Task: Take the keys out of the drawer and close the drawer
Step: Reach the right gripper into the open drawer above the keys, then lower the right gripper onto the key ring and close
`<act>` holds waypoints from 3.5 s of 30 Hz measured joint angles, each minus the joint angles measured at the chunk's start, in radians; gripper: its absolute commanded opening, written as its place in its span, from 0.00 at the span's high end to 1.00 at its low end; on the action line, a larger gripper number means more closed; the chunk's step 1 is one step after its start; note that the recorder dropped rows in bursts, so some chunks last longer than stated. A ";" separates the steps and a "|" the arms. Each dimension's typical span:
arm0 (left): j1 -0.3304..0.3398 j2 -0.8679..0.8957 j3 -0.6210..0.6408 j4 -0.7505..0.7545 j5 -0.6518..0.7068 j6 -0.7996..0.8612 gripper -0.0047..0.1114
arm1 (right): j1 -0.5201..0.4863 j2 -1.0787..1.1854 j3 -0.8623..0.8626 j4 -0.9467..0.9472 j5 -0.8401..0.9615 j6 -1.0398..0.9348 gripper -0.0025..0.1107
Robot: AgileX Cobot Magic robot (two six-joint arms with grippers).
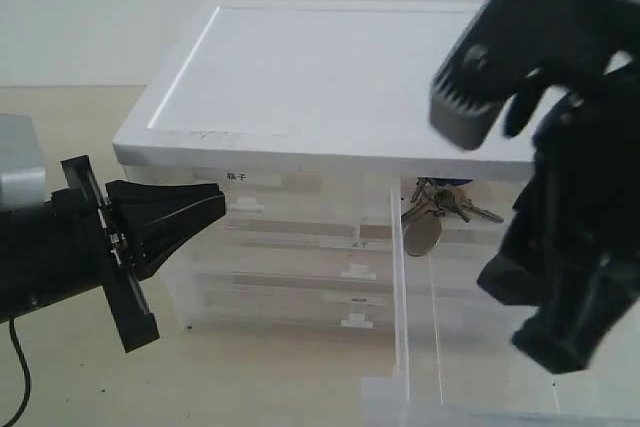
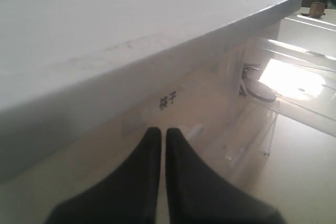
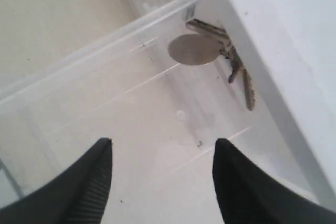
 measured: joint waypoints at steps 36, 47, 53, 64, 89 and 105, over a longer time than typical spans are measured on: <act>0.000 0.004 -0.006 0.016 0.008 -0.019 0.92 | 0.006 0.181 0.159 -0.352 -0.318 0.521 0.98; 0.000 0.004 -0.006 0.022 0.008 -0.021 0.92 | 0.041 0.097 0.164 -0.581 -0.369 0.738 0.98; 0.000 0.004 -0.006 0.022 0.008 -0.023 0.92 | 0.041 0.168 0.198 -0.674 -0.432 0.818 0.98; 0.000 0.004 -0.006 0.026 0.008 -0.024 0.92 | 0.041 0.172 0.234 -0.567 -0.448 0.767 0.98; 0.000 0.004 -0.006 0.036 0.008 -0.028 0.92 | 0.041 0.039 0.344 -0.863 -0.583 0.965 0.98; 0.000 0.004 -0.006 0.044 0.008 -0.028 0.92 | 0.041 0.131 0.374 -0.966 -0.635 1.131 0.98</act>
